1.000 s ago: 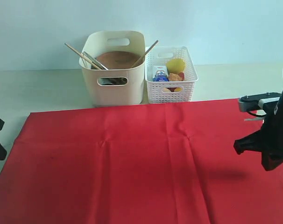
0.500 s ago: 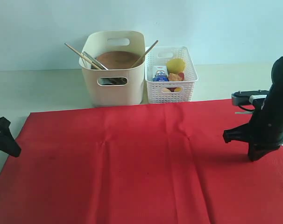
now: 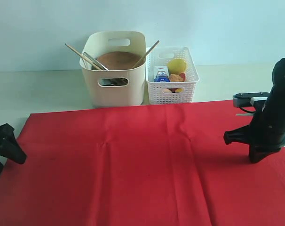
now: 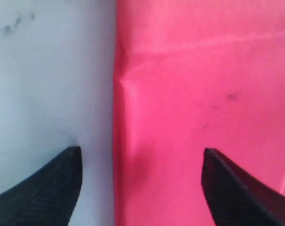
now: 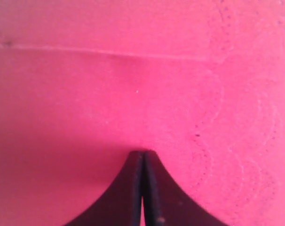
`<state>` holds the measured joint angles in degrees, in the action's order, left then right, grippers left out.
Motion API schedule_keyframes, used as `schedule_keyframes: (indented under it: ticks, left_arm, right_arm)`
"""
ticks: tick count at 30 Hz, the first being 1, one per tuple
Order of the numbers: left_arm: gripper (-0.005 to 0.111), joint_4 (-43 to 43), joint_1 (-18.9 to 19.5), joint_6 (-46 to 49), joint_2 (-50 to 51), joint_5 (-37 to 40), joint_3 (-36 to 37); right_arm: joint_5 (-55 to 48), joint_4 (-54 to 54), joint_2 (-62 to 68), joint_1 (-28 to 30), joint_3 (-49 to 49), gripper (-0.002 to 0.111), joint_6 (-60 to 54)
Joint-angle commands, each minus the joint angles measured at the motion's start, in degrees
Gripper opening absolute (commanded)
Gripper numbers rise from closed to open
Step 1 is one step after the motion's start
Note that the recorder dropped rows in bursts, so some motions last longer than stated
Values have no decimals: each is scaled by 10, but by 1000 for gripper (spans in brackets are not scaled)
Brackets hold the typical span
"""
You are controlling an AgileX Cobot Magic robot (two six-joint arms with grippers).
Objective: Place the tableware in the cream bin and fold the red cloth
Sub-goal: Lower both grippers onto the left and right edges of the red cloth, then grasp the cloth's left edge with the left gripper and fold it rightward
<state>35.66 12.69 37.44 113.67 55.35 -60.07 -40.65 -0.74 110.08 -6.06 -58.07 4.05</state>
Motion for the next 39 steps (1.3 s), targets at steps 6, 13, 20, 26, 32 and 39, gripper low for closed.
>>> schedule_keyframes:
  ticks: [6, 13, 20, 26, 32, 39]
  left_arm:
    - [69, 40, -1, 42, 55, 58, -1]
    - [66, 68, -11, 57, 100, 111, -1]
    - [23, 88, -52, 87, 112, 136, -15]
    - [1, 91, -35, 90, 75, 146, -25]
    - [0, 73, -7, 52, -6, 146, -25]
    - [0, 84, -28, 22, -72, 146, -25]
  right_arm:
    - [0, -21, 0, 2, -3, 0, -14]
    - [0, -21, 0, 1, -3, 0, -14]
    - [-6, -23, 0, 1, -3, 0, -14]
    - [-15, -75, 0, 1, -3, 0, -58]
    - [18, -194, 0, 1, 21, 0, -156]
    - [4, -302, 0, -5, 28, 0, -253]
